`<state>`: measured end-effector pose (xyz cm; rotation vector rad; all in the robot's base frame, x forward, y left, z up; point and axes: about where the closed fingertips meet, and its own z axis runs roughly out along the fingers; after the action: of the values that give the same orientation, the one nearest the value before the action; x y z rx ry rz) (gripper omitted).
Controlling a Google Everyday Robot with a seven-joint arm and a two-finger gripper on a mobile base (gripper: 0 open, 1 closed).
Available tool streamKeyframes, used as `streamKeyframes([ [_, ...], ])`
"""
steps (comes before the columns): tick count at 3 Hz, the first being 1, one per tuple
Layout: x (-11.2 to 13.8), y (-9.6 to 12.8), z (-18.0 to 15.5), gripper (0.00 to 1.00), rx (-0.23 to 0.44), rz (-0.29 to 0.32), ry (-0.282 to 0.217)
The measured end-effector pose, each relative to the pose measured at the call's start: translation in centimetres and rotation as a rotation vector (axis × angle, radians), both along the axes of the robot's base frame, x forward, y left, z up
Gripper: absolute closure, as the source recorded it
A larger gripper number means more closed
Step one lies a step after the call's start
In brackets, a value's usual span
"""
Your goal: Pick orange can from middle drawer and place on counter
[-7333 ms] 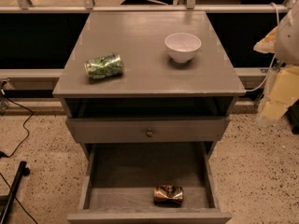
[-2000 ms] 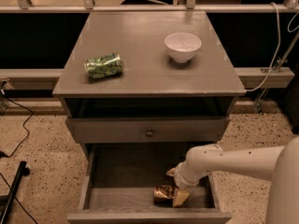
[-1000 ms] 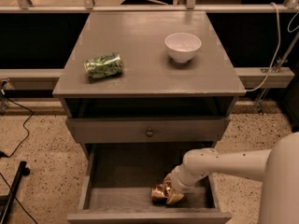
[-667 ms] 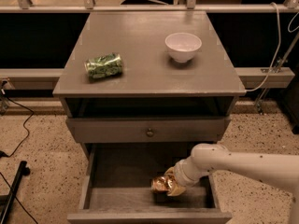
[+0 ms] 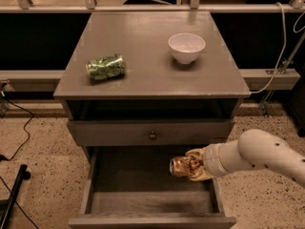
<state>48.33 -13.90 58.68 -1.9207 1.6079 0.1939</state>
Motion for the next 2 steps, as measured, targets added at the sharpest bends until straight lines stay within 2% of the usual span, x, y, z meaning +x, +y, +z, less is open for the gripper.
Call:
streamKeyframes([
  [1, 1.1, -1.2, 7.4, 1.00, -0.063, 0.007, -0.113],
  [2, 2.8, -0.8, 15.3, 1.00, -0.161, 0.044, -0.228],
])
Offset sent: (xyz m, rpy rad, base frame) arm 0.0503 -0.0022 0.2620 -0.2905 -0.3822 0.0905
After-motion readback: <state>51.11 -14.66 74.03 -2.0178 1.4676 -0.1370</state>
